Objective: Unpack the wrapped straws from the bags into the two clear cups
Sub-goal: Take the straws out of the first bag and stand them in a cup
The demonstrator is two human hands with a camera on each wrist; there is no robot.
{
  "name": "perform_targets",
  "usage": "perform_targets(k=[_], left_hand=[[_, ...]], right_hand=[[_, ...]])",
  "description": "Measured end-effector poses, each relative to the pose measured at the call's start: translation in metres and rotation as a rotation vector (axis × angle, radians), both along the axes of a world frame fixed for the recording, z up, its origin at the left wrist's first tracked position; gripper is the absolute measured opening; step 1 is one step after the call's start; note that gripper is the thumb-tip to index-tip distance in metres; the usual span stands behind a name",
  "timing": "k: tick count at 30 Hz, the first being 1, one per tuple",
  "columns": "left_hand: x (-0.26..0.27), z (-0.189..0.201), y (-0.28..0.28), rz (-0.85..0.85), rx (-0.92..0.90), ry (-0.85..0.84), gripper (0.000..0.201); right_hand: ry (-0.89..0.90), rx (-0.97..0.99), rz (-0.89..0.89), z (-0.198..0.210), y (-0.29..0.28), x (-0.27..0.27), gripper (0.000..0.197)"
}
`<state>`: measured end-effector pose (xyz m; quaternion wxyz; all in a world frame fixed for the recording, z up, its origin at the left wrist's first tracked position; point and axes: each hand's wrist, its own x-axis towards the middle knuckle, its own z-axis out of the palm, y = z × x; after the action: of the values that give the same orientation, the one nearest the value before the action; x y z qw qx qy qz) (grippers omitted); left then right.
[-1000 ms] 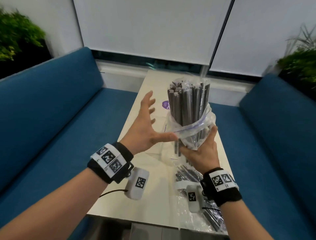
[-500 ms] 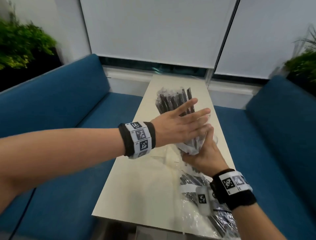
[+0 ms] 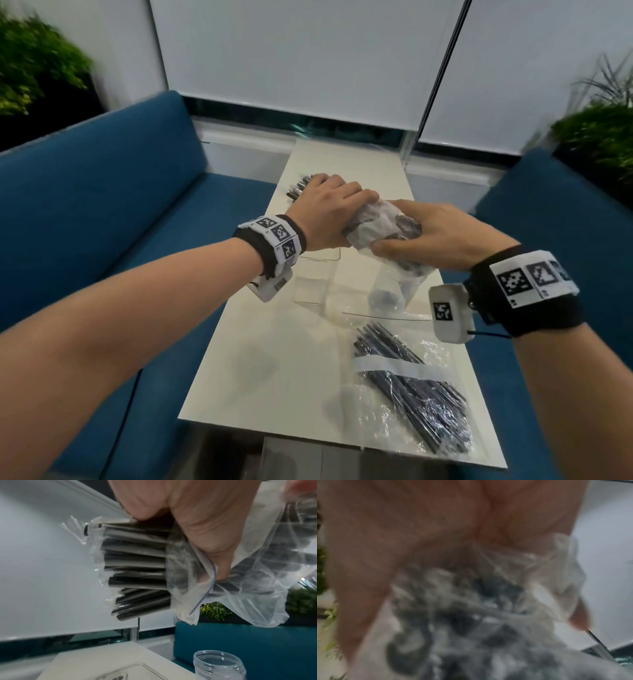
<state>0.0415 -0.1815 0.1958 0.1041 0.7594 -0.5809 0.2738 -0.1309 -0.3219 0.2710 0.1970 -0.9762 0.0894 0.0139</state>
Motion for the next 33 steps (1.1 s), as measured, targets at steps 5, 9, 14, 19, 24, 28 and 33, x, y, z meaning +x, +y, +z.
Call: perform_targets(k=[5,9,14,19,24,28,33], left_hand=[[0.015,-0.012,0.002,0.051,-0.101,0.307,0.067],[0.024,-0.016,0.008,0.073,-0.248,0.627,0.056],[0.033,-0.015,0.002,0.092,-0.404,0.917,0.061],[0.048,-0.023,-0.005,0.061,-0.478,1.089,0.053],[0.066,-0.040,0.000,0.051,-0.529,1.222,0.058],[0.072,-0.047,-0.007,0.004,-0.615,1.312,0.067],[0.080,-0.065,-0.011,0.005,-0.611,1.400,0.060]], right_hand=[[-0.045,0.028,-0.089,0.000,-0.010,-0.006,0.106],[-0.353,0.306,-0.182,-0.022,-0.008,-0.001,0.119],[-0.607,0.658,-0.259,-0.068,-0.001,0.038,0.139],[-0.692,0.753,-0.214,-0.075,0.008,0.089,0.089],[-0.596,0.789,-0.191,-0.083,0.007,0.120,0.097],[-0.618,0.768,-0.173,-0.087,0.005,0.132,0.089],[-0.561,0.749,-0.189,-0.106,0.004,0.142,0.076]])
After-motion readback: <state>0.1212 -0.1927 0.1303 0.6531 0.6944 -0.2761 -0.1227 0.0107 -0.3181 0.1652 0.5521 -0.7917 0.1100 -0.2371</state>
